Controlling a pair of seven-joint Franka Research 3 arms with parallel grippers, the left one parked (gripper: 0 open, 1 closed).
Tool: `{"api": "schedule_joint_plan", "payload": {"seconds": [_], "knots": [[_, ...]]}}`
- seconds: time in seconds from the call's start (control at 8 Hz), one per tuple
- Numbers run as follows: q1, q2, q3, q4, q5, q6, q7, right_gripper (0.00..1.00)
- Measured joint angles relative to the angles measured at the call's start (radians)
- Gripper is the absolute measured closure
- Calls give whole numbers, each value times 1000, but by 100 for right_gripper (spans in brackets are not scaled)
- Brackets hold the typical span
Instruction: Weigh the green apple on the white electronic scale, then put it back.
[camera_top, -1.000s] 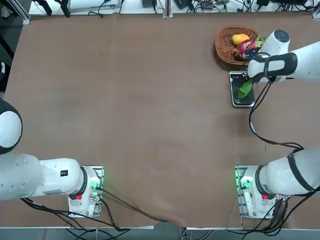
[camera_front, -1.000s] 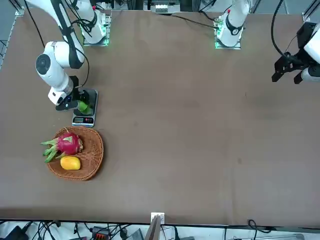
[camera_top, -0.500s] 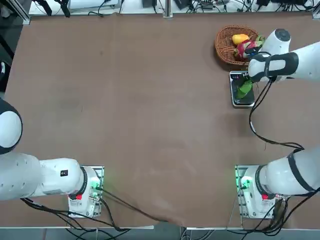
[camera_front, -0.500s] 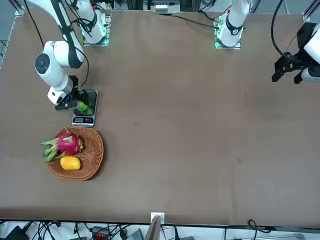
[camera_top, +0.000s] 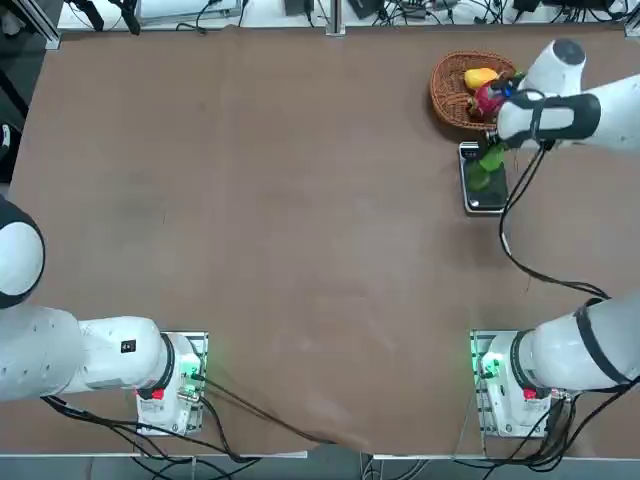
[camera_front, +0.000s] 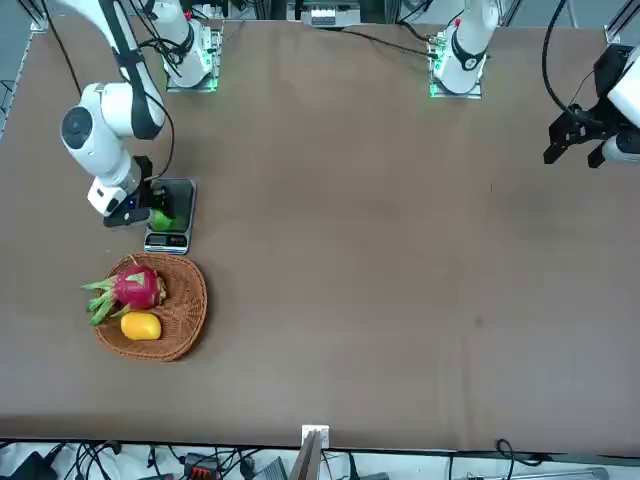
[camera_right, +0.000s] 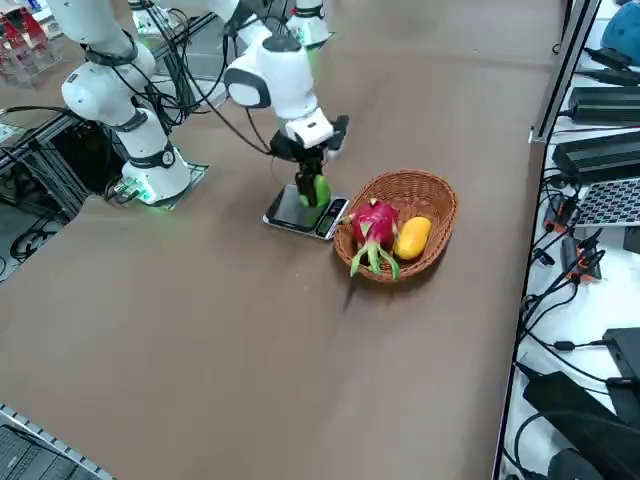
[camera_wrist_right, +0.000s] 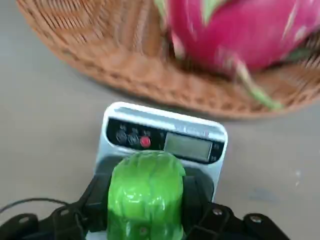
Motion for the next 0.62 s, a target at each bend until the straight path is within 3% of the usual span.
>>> {"api": "schedule_joint_plan", "payload": {"seconds": [0.25, 0.62], "knots": [[36, 22, 1, 178, 1, -153, 25, 29], [64, 189, 4, 477, 2, -263, 39, 29]]}}
